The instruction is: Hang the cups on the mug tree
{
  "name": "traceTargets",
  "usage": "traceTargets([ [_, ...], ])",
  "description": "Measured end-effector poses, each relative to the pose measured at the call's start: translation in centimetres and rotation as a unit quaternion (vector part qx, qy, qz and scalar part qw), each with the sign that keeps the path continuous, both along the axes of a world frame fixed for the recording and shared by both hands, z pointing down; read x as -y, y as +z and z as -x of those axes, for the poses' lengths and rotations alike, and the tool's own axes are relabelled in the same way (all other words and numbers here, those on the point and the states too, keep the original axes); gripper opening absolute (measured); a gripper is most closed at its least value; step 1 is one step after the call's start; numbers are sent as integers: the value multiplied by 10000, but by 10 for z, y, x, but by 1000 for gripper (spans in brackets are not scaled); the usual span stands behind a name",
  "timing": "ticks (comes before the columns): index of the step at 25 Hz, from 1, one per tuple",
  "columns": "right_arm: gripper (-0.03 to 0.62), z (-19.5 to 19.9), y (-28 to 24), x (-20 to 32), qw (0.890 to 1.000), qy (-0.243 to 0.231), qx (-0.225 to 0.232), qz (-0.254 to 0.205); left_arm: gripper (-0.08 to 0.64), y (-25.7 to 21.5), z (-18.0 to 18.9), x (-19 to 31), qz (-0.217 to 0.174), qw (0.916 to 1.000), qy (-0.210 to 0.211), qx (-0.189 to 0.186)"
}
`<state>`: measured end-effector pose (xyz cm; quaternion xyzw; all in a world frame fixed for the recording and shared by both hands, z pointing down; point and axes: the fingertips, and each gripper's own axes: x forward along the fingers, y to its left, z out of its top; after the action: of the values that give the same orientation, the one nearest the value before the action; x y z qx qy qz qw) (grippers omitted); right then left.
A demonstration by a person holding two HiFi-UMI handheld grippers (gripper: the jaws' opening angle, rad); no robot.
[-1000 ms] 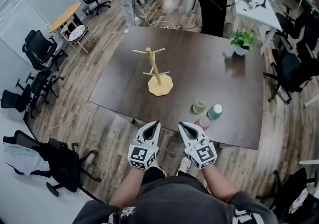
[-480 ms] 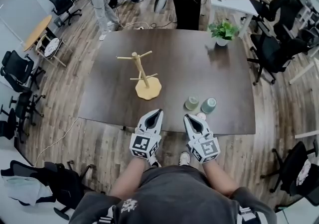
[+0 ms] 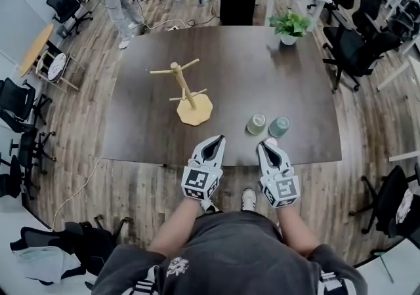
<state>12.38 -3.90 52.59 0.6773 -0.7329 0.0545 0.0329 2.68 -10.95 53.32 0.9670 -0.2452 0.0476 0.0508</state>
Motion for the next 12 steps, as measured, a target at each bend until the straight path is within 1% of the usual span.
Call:
traceTargets([
  [4, 25, -15, 9, -1, 9997, 175, -111, 135, 6, 3, -16, -4, 62, 9998, 180, -34],
  [8, 33, -24, 17, -4, 9991, 272, -176, 262, 6, 6, -23, -5, 90, 9996, 259, 0],
  [9, 65, -27, 21, -4, 9989, 298, -163, 314, 6, 8, -25, -5, 95, 9996, 276, 21],
  [10, 139, -30, 24, -3, 9987, 318, -140, 371, 6, 10, -27, -5, 101, 9995, 293, 45],
  [11, 181, -33, 28, -3, 9984, 351, -124, 424, 6, 13, -29, -4, 109, 9994, 307, 69],
  [12, 206, -37, 32, -2, 9980, 405, -124, 468, 6, 15, -30, -4, 125, 9994, 318, 89],
])
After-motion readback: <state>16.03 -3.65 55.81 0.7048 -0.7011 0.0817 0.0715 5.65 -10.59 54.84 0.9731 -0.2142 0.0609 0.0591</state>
